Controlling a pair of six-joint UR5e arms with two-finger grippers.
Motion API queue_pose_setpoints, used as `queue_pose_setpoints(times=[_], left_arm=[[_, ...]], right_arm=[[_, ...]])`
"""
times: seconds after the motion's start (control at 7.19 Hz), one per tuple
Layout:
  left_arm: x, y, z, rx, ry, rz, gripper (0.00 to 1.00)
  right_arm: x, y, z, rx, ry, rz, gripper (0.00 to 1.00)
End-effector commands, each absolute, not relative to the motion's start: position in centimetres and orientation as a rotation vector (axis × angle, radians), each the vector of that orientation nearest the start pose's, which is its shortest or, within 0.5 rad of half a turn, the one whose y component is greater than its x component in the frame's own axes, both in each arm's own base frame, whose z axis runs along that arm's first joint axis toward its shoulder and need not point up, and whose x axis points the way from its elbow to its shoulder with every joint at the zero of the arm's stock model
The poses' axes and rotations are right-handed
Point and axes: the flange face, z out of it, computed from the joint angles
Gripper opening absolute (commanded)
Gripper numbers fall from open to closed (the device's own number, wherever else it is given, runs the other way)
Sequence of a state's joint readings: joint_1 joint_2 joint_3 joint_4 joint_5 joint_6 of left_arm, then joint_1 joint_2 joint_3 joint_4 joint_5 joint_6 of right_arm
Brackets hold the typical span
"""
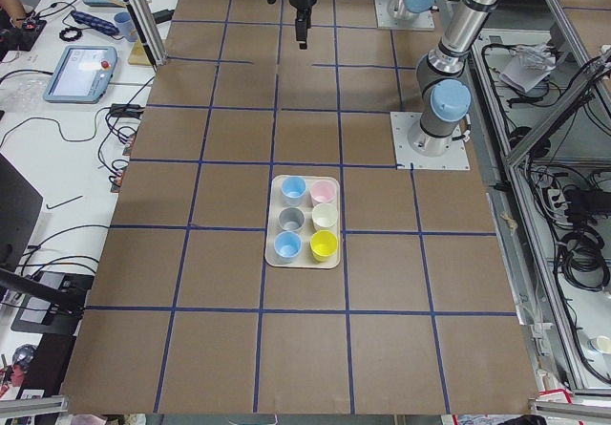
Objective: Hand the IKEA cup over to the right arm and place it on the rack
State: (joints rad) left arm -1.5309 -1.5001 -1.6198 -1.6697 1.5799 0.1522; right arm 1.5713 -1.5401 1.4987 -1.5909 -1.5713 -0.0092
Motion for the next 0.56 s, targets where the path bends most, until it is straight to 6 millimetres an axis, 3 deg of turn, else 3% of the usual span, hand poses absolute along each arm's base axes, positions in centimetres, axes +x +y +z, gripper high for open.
queue_pose_setpoints(times=[0.0, 0.42], left_arm=[[-11.41, -45.69, 48.85, 0.176, 3.131, 0.131, 1.0], [-11.53, -45.62, 48.92, 0.179, 3.136, 0.128, 1.0]], right_arm=[[13.41, -51.05, 51.04, -0.017, 3.14, -0.099, 1.0], [13.41, -51.05, 51.04, -0.017, 3.14, -0.099, 1.0]])
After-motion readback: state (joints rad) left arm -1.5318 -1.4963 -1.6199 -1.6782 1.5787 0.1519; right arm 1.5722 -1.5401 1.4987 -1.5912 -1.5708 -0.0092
